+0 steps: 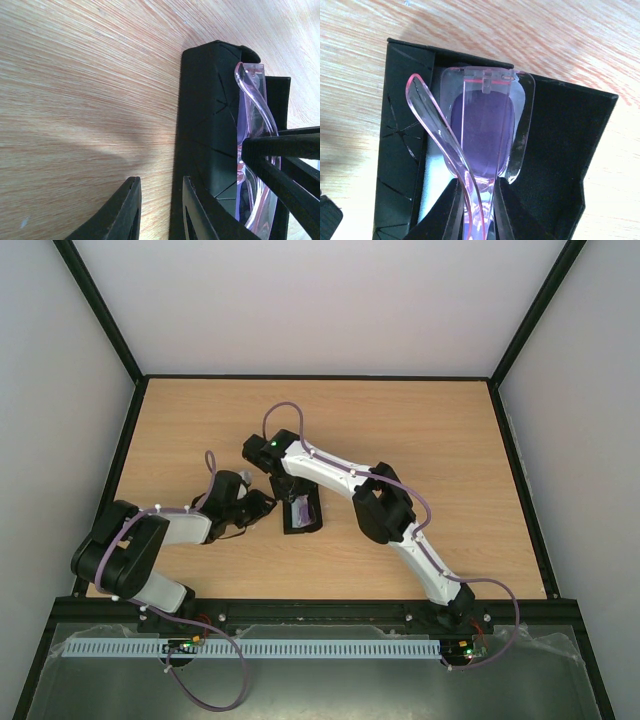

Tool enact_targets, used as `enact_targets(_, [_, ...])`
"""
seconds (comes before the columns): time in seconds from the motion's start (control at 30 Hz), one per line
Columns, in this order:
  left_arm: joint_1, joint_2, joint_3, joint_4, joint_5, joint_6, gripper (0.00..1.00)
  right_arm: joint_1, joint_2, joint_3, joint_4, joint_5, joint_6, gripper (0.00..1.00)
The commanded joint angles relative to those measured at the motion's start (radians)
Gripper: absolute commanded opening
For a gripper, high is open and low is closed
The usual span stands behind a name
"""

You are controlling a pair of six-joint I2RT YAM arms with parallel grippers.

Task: Organize the sunglasses
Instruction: Place the sunglasses in the sunglasses case.

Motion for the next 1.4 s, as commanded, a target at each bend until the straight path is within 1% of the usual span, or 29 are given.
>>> enact_targets(0.0, [-0.009,-0.013,-0.007,0.024,0.003,0.003,0.25,0.004,-0.046,0.003,-0.029,0.079,0.068,0.07])
enact_targets(0.2, [-0.034,0.028,-0.014,0.063,-0.001,-0.016,0.25,0.004,-0.068,0.001,-0.003,0.097,0.119,0.07])
enact_targets(0.37, [-0.067,0.058,-0.024,0.1,-0.006,-0.031,0.25,0.003,-0.084,-0.032,0.023,0.089,0.138,0.07])
enact_targets(0.63, [-0.073,0.057,-0.038,0.108,-0.009,-0.032,0.25,0.003,-0.082,-0.083,0.051,0.074,0.147,0.07])
enact_targets(0.77, [-0.073,0.055,-0.038,0.104,-0.01,-0.032,0.25,0.003,-0.077,-0.104,0.06,0.067,0.137,0.13])
enact_targets(1.07, [-0.073,0.051,-0.028,0.089,-0.018,-0.029,0.25,0.003,-0.108,-0.086,0.051,0.075,0.124,0.32])
enact_targets(1.2, [-0.073,0.049,-0.026,0.081,-0.022,-0.026,0.25,0.003,-0.139,-0.081,0.056,0.069,0.114,0.35])
enact_targets(1.37, [-0.072,0.033,-0.019,0.051,-0.033,-0.02,0.25,0.003,-0.167,-0.063,0.05,0.081,0.102,0.36])
